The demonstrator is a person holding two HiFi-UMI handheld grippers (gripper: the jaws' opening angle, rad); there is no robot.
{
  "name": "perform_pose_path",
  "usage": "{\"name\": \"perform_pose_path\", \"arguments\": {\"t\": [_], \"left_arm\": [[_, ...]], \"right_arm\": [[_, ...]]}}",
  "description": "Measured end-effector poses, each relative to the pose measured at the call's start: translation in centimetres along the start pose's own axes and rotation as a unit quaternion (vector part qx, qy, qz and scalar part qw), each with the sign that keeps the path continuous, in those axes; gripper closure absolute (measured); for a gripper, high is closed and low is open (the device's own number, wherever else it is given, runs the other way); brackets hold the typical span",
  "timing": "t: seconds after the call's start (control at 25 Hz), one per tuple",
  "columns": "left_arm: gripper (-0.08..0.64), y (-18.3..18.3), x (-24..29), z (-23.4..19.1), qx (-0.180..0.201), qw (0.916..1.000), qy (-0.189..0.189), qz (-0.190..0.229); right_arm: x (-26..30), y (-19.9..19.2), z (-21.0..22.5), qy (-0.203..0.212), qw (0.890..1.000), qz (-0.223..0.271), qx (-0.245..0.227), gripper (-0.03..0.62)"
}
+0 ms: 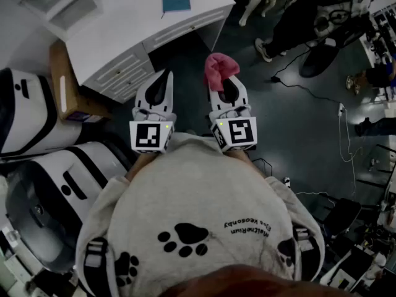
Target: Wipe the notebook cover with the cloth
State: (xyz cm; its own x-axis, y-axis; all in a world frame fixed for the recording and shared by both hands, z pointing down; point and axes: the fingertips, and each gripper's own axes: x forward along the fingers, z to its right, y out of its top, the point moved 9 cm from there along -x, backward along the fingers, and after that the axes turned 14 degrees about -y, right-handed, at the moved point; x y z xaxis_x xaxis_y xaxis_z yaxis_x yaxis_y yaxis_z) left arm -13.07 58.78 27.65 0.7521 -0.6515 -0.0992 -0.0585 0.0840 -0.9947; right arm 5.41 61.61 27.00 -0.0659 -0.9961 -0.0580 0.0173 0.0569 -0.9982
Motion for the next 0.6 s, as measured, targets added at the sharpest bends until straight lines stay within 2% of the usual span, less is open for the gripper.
{"name": "perform_pose_path", "arguments": {"t": [0.12, 0.36, 0.6], "left_arm": [[0.548, 0.0, -0.1, -0.4, 0.002, 1.0, 0.004, 0.001], [0.548, -0.2, 3.1, 0.5, 0.01, 0.9998, 0.019, -0.005], [0.548, 0.0, 4.9, -0.4, 0.022, 0.9993, 0.03, -0.005]], "right_arm": [[0.4, 0.1, -0.2, 0.004, 1.0, -0.003, -0.005, 0.52], [2.0, 0.1, 3.0, 0.009, 1.0, 0.0, -0.001, 0.522], [3.8, 0.1, 3.7, 0.013, 1.0, 0.009, 0.0, 0.518]]}}
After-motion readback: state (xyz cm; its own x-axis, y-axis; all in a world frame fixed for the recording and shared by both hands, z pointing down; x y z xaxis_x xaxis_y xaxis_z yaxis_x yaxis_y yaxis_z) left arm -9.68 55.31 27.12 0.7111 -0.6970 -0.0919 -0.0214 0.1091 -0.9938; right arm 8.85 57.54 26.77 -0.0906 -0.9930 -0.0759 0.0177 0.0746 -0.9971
